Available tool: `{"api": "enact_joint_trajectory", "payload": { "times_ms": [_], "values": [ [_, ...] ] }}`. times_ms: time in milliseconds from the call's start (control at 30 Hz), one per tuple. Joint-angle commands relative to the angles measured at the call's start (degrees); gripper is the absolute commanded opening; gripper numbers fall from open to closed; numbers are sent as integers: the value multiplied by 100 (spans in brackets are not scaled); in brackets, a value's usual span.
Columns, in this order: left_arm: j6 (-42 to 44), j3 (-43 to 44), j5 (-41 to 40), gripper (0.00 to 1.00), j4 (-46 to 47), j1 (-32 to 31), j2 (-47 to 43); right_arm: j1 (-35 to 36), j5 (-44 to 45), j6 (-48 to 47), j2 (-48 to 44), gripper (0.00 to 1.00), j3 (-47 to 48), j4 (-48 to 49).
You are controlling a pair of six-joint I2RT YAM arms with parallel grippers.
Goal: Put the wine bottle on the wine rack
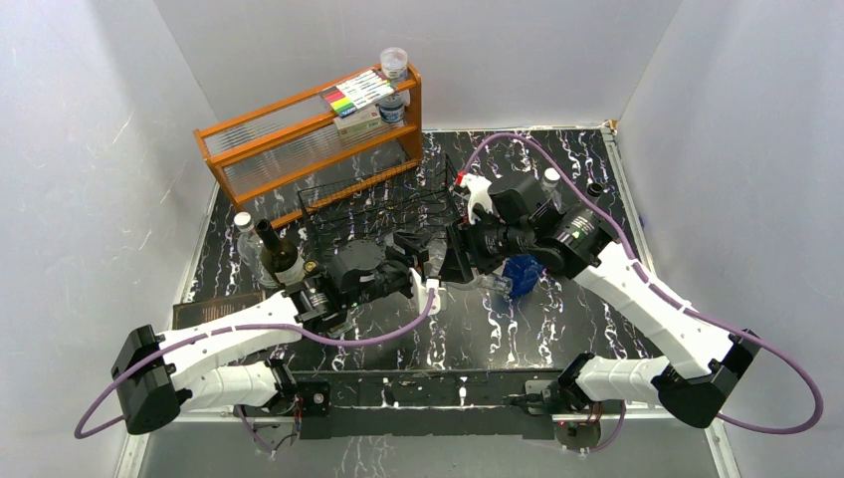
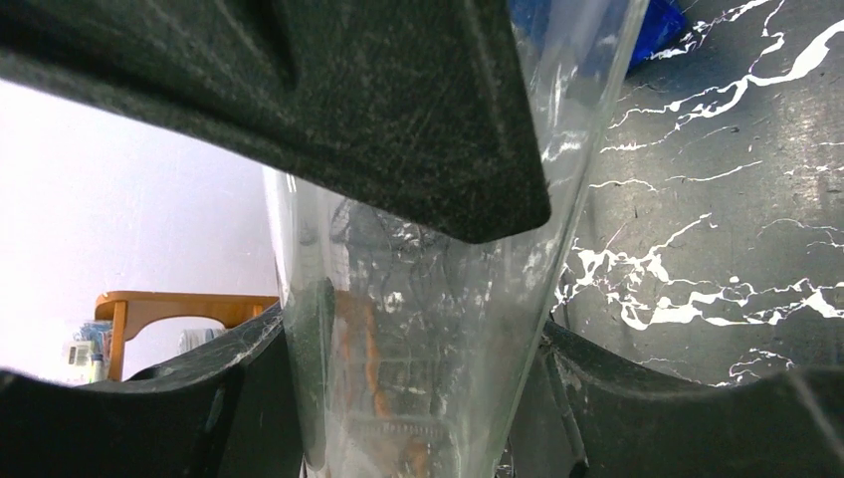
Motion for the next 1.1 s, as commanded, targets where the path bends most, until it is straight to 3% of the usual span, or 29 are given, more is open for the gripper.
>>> {"api": "enact_joint_trajectory", "payload": {
  "times_ms": [0, 133, 333, 467, 667, 800, 1067],
  "values": [
    [-341, 95, -365, 35, 1131, 32, -191, 42, 356, 209, -85, 0, -178, -35],
    [-662, -107, -633, 70, 1069, 42, -194, 40, 683, 253, -367, 0, -257, 313],
    [-1100, -251, -783, 92, 704, 134, -142, 43, 958, 302, -502, 0, -305, 507],
    [-1316, -251, -781, 98, 657, 192, -243, 39, 1184, 327, -519, 0, -318, 492],
    [-2023, 178, -649, 98, 167, 191, -638, 48, 1378, 329, -505, 0, -381, 559],
    [-2921, 1101, -1113, 98, -313, 195, -806, 191, 1619, 402, -617, 0, -634, 996],
    [-4631, 2639, -1139, 98, -1066, 189, -1074, 1016, 2520, 687, -567, 0, -1009, 1784]
  ]
}}
